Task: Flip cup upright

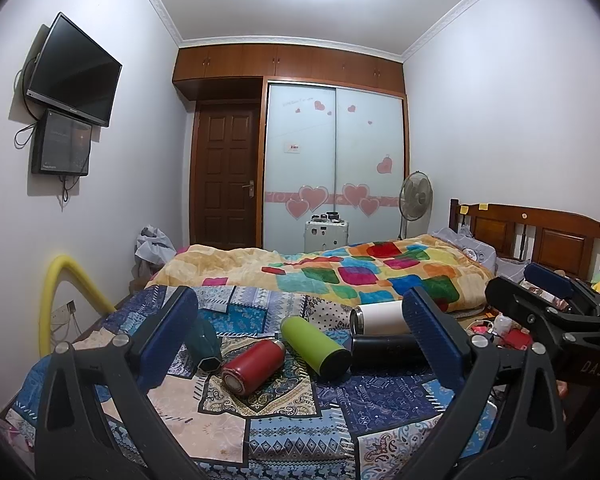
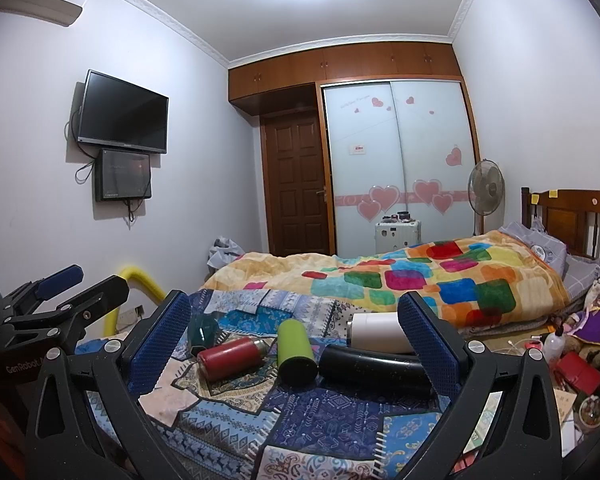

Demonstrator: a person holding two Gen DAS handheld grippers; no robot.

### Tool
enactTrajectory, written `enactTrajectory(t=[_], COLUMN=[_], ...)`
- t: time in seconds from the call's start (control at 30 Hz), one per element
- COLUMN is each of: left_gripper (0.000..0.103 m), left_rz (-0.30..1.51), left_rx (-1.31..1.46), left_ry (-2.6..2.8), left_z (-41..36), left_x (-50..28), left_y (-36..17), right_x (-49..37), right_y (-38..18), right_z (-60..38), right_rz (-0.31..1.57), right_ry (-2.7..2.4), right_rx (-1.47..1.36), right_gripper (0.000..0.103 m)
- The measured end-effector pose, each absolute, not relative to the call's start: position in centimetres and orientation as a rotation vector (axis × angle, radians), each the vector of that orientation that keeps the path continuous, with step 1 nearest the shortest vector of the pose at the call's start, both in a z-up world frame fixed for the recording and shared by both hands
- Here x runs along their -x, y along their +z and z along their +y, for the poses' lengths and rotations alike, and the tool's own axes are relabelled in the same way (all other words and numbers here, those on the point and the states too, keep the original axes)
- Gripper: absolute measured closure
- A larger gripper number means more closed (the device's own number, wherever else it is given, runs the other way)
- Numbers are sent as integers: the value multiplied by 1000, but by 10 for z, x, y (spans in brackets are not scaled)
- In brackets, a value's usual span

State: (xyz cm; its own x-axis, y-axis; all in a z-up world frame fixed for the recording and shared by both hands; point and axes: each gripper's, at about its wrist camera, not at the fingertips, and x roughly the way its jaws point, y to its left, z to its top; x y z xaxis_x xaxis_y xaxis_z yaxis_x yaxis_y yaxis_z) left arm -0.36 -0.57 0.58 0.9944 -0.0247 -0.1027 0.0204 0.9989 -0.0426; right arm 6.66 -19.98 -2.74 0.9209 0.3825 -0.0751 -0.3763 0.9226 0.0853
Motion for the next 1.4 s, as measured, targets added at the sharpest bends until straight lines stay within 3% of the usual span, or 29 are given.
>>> enactTrajectory(t=[1.0,1.4], left_gripper=[0,0], left_rz=[129,332], left_rx=[31,14], left_ry=[-8,10], left_z=[1,28], left_x=[-8,-98], left_y=[-7,-44], right_x=[-82,-125], right_y=[-38,-65], right_z=[-196,-197], right_rz=[132,230], right_ry=[391,349], right_rx=[-73,-53], right_gripper=[0,0])
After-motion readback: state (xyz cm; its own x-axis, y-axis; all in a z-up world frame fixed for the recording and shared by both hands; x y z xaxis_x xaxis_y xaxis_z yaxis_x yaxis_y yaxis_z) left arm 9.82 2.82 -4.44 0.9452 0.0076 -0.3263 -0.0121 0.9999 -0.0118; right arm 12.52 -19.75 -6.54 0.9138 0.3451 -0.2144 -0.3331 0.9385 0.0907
